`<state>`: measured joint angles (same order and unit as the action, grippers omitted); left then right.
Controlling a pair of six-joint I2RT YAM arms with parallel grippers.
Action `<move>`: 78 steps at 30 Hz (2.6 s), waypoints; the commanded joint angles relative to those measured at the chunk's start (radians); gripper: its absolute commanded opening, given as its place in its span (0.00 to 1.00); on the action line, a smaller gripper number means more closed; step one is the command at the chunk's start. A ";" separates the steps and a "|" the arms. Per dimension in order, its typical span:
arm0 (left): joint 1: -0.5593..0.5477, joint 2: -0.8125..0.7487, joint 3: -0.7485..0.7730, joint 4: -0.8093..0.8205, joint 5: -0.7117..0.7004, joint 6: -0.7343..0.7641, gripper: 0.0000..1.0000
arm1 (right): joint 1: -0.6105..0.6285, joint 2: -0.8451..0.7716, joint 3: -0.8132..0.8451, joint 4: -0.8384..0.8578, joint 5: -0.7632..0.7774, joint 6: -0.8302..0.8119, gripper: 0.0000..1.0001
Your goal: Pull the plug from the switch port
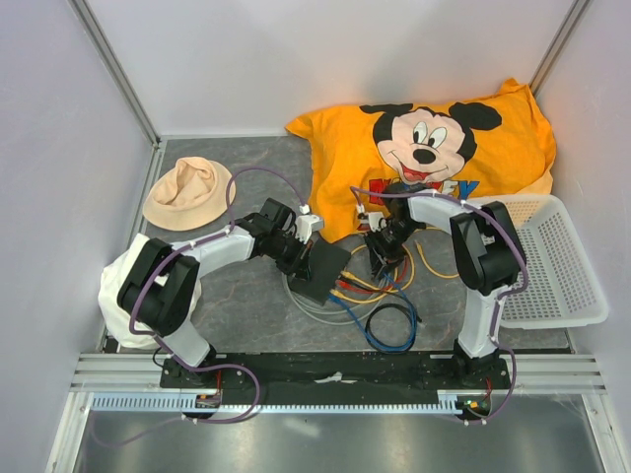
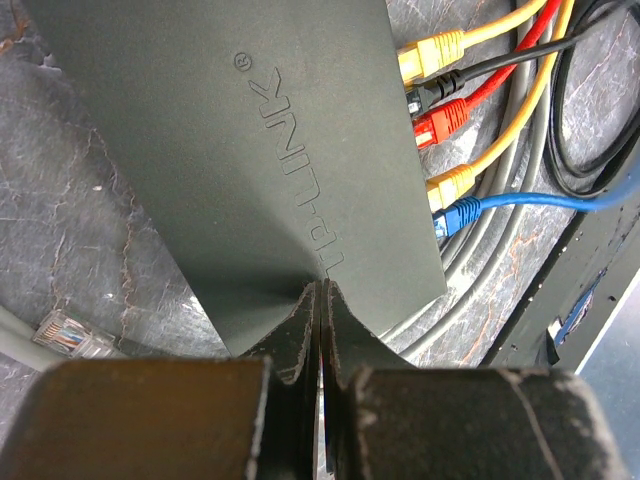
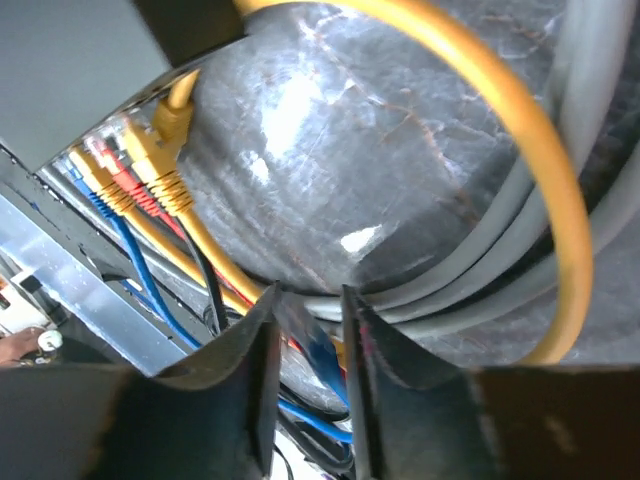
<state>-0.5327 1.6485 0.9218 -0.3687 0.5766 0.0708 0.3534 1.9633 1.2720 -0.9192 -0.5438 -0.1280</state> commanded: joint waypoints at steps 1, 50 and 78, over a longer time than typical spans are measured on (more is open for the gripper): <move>-0.009 0.025 -0.003 -0.035 -0.070 0.015 0.02 | -0.011 -0.111 0.019 0.043 -0.007 -0.033 0.41; -0.009 -0.013 -0.023 0.027 -0.222 -0.184 0.02 | 0.081 0.242 0.440 0.089 -0.327 0.025 0.45; 0.071 -0.136 -0.049 -0.006 -0.216 -0.206 0.01 | 0.162 0.344 0.484 0.083 -0.444 0.050 0.51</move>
<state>-0.4774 1.5173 0.8886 -0.3683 0.3767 -0.1154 0.4995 2.2936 1.7065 -0.8322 -0.9443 -0.0723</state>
